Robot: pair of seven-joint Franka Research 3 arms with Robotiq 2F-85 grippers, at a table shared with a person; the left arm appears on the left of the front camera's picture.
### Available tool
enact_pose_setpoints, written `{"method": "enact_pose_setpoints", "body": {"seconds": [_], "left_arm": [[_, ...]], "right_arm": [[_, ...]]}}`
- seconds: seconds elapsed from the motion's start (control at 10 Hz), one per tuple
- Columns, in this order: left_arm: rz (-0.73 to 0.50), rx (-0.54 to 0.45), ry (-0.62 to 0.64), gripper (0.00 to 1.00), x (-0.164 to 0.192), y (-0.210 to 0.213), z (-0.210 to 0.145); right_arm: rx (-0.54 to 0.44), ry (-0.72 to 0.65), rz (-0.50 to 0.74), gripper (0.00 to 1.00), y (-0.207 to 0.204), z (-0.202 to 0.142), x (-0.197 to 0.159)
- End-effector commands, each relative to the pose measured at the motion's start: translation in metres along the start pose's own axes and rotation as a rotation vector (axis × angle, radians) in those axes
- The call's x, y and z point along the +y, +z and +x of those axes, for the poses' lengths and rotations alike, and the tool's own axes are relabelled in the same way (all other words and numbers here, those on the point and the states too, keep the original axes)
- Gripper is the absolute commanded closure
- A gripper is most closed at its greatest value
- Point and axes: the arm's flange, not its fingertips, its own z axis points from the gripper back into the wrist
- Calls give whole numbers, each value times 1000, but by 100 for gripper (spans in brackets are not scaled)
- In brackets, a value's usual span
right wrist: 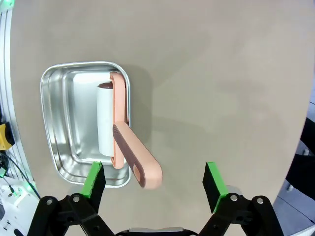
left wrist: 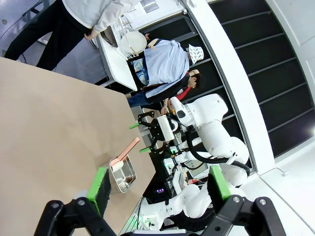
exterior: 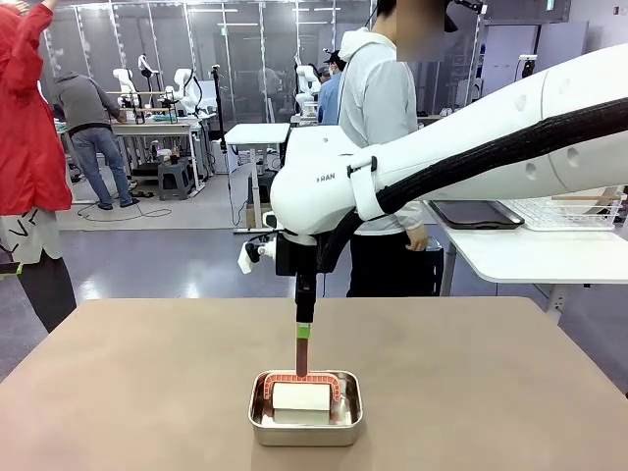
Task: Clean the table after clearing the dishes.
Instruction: Place the Lint Roller back on top of the Airtight Container.
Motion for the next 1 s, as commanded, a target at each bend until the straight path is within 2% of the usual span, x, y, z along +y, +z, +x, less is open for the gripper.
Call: {"method": "enact_pose_setpoints", "body": {"seconds": [0.0,0.3,0.4,0.9], "left_arm": [[0,0,-1,0,-3,1,-3],[0,0,-1,0,-3,1,-3],[0,0,-1,0,-3,1,-3],[0,0,-1,0,-3,1,-3]], "right_arm": [[4,-16,-53,0,7,-7,13],[14,17,-64,0,15,-7,19],[-9,3,-35,0,18,-1,5],[-9,3,-35,0,18,-1,5]]}}
